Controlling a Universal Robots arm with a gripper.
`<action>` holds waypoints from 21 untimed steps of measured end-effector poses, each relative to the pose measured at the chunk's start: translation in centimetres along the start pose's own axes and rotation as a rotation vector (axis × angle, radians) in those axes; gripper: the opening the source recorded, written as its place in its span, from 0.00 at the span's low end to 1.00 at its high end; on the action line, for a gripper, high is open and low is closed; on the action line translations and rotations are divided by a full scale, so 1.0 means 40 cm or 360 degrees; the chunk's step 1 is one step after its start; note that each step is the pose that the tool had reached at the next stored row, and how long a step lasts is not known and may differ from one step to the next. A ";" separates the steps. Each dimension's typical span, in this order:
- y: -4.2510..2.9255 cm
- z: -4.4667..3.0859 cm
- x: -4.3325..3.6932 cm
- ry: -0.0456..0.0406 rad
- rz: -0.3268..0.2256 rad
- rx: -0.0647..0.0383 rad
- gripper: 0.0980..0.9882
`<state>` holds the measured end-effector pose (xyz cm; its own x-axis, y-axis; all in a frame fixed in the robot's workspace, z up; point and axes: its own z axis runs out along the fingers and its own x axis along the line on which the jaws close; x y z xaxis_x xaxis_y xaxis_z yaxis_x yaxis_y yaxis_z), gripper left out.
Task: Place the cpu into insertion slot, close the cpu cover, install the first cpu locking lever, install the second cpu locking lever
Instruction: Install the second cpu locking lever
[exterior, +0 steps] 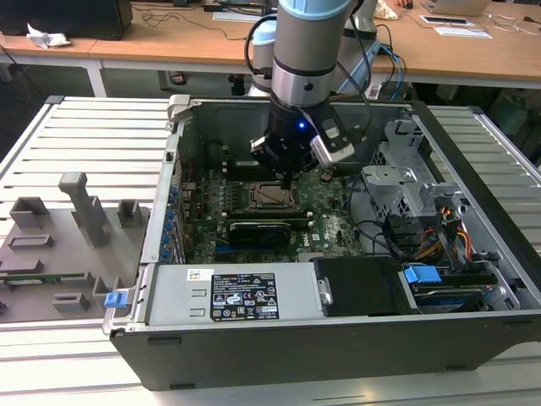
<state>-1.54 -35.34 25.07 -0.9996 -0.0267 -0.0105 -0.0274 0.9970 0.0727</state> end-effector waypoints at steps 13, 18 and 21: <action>-0.040 0.017 0.002 0.0014 0.0001 -0.0014 0.01; -0.048 0.020 0.025 0.0014 0.0001 -0.0014 0.01; -0.048 0.021 0.043 0.0014 0.0001 -0.0014 0.01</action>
<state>-3.19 -37.24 24.05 -0.9996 -0.0267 -0.0018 -0.0268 0.9963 0.0815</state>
